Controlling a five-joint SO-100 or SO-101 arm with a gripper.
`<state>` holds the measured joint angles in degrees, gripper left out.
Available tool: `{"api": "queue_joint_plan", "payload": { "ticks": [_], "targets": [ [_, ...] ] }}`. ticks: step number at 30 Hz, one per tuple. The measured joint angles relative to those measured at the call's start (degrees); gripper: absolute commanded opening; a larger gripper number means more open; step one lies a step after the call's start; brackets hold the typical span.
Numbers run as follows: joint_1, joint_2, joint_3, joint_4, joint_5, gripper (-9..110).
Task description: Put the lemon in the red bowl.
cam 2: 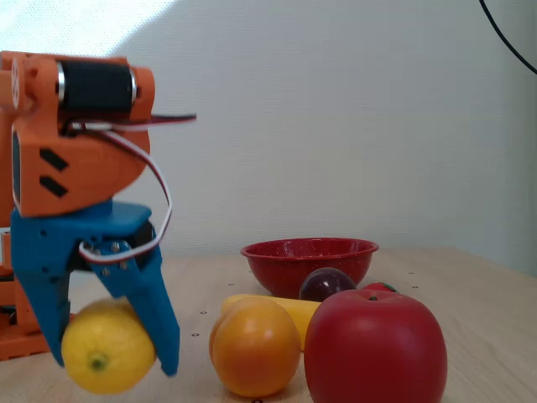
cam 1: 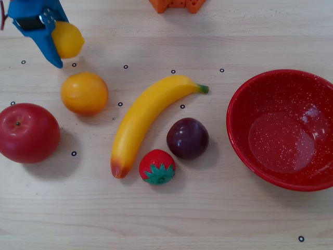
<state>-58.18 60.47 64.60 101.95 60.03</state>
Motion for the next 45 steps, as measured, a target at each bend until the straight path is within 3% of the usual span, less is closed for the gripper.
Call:
{"api": "queue_joint_plan", "payload": {
  "ticks": [11,26,33,45],
  "targets": [
    [9.5,14.0,-4.0,1.6,-10.4,0],
    [47.5,22.9,-0.4,0.3,-42.5,0],
    [65.2,29.4,9.3,-18.5,-50.3,0],
    [83.2,34.3,26.5,-43.9,-48.1,0]
  ]
}}
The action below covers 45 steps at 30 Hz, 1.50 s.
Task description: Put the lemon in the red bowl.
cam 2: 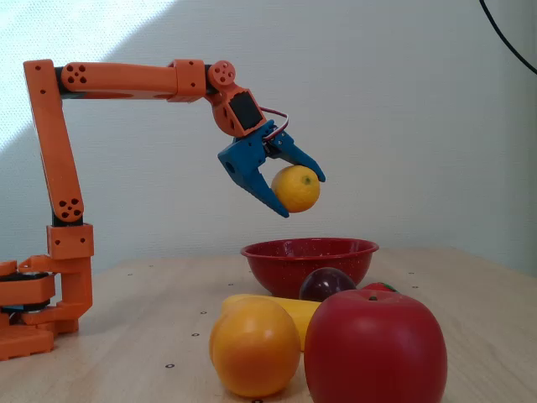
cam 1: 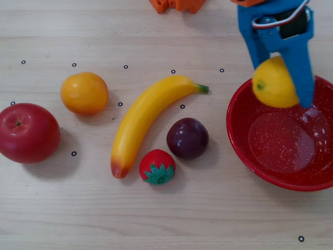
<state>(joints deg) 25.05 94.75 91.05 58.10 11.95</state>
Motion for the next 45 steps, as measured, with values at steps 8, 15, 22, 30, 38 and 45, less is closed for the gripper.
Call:
{"api": "queue_joint_plan", "payload": {
  "ticks": [8,15,22,30,38,45],
  "targets": [
    [4.0,-0.5,4.3,-7.0,1.8,16],
    [5.6,-4.7,9.0,-9.5,3.0,31],
    [5.6,-4.7,9.0,-9.8,3.1,43],
    [5.5,-4.7,8.3,-9.7,3.1,35],
    [2.1,-3.7,-0.4,-2.5,1.6,6],
    [-6.5,8.0,0.2,1.2,1.1,0]
  ]
}}
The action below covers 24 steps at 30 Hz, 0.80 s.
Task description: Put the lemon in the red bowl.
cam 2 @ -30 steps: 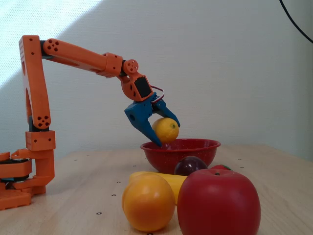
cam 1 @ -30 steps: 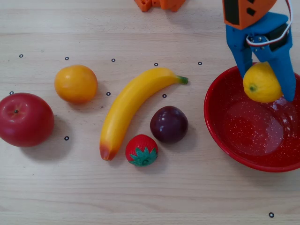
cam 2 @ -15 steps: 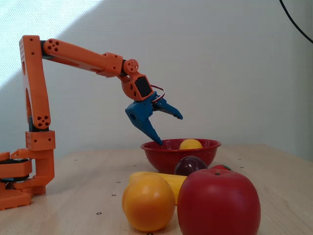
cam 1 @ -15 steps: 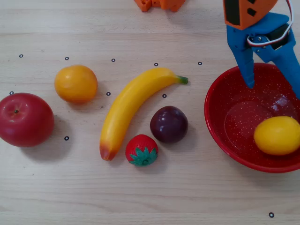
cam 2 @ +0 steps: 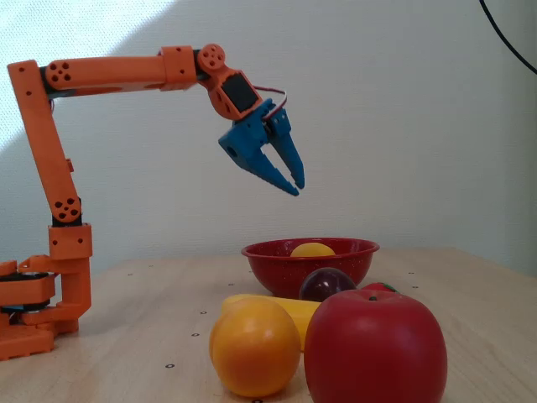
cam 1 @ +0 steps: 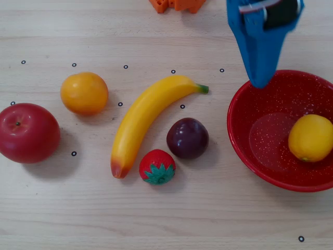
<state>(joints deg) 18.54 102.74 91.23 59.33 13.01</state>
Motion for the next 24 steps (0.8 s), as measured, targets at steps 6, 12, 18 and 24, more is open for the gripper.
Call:
{"api": "queue_joint_plan", "payload": {
  "ticks": [6,12,18,24],
  "targets": [
    [-6.9,13.2,12.6,1.3,0.4,0],
    [-13.6,27.3,31.2,-2.1,0.4,0],
    [-15.7,42.9,49.4,-6.2,1.4,0],
    [-17.3,55.9,64.2,-11.6,1.5,0]
  ]
}}
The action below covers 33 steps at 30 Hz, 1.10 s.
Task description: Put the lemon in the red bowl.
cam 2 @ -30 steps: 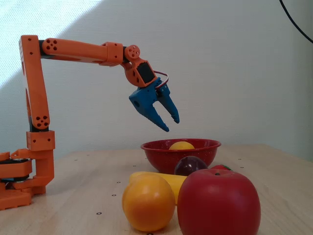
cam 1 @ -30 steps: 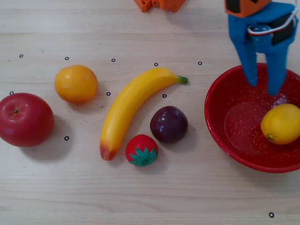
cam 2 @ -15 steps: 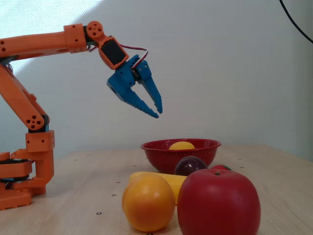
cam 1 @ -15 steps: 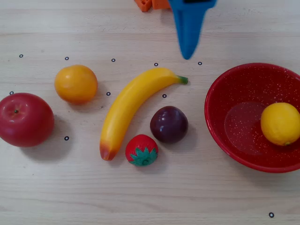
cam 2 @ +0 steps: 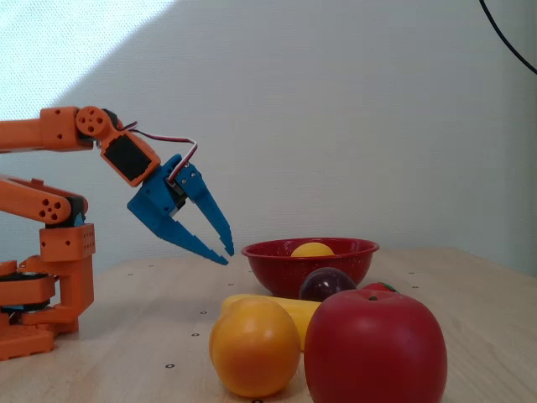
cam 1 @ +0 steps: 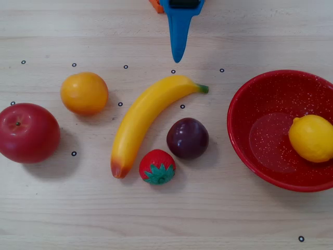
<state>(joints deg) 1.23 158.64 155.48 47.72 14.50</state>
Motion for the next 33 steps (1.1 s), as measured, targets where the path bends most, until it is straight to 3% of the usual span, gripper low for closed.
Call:
{"api": "queue_joint_plan", "payload": {
  "ticks": [13,33],
  "targets": [
    [0.6,21.9,22.0,-14.5,0.4,0],
    [2.8,25.6,22.7,2.8,-12.7,0]
  ]
}}
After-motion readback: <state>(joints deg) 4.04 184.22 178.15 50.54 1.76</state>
